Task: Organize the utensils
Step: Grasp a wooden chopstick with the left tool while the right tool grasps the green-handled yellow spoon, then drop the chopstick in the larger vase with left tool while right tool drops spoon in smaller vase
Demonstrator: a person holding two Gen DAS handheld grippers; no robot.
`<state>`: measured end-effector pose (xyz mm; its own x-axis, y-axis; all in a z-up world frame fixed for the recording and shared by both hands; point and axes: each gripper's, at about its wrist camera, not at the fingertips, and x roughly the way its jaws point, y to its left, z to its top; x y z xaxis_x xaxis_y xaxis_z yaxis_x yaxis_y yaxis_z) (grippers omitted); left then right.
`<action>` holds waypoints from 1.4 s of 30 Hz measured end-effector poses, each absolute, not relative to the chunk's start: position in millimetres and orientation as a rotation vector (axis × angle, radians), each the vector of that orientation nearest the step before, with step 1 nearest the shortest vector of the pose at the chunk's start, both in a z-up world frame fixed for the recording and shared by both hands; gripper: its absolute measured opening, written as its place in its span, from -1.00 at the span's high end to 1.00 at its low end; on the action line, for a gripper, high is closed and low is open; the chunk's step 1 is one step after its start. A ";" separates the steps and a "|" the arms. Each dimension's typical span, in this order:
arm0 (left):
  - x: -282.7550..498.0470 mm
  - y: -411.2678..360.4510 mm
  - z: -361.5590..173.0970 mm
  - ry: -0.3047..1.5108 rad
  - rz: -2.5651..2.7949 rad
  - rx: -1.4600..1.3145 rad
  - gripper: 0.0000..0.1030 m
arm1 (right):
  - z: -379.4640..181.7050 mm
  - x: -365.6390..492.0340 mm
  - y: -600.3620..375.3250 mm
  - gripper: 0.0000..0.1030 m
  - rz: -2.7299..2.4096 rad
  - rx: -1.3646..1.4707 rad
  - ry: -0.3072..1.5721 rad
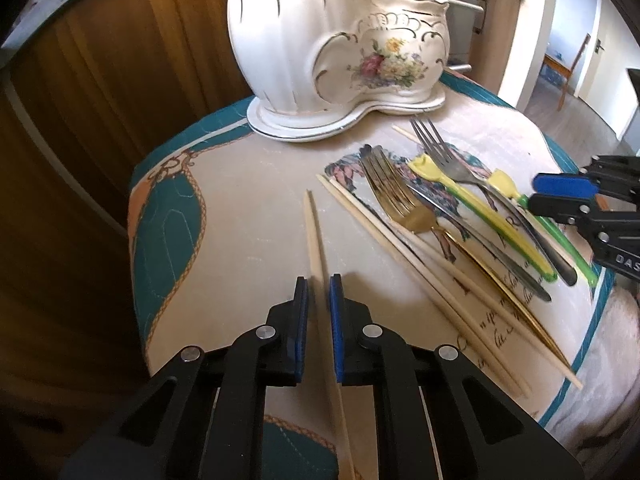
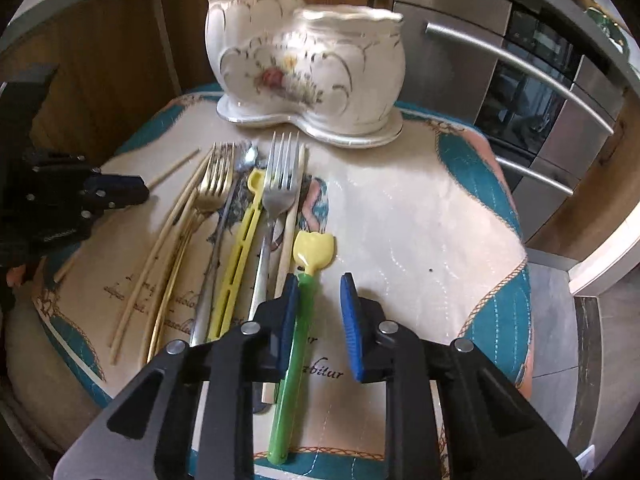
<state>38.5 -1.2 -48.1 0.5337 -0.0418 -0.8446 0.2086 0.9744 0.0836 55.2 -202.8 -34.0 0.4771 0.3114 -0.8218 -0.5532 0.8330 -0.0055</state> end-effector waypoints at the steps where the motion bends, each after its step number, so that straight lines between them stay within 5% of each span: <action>1: 39.2 -2.8 -49.2 0.998 -0.152 0.184 0.74 | -36.9 57.7 -201.0 0.58 0.547 -0.286 0.963; 4: 40.8 -2.2 -50.6 0.988 -0.157 0.183 0.70 | -40.3 62.2 -199.7 0.57 0.560 -0.303 0.966; 8: 42.7 -0.3 -52.5 0.970 -0.173 0.154 0.72 | -41.2 64.6 -204.9 0.81 0.588 -0.249 0.971; 10: 41.6 3.7 -52.7 0.960 -0.174 0.157 0.85 | -39.1 65.5 -210.6 0.81 0.592 -0.215 0.954; 25: 32.8 12.3 -18.0 0.817 -0.240 0.100 0.87 | 23.6 54.5 -243.2 0.81 0.619 -0.001 0.632; 42: 86.2 14.3 101.8 0.432 -0.315 -0.039 0.87 | 110.7 113.4 -215.8 0.81 0.585 0.068 0.346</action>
<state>86.2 14.3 101.8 0.8604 -0.3084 -0.4057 0.2920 0.9508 -0.1035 113.4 -215.8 110.7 0.7781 0.5517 -0.3003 -0.5290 0.8334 0.1601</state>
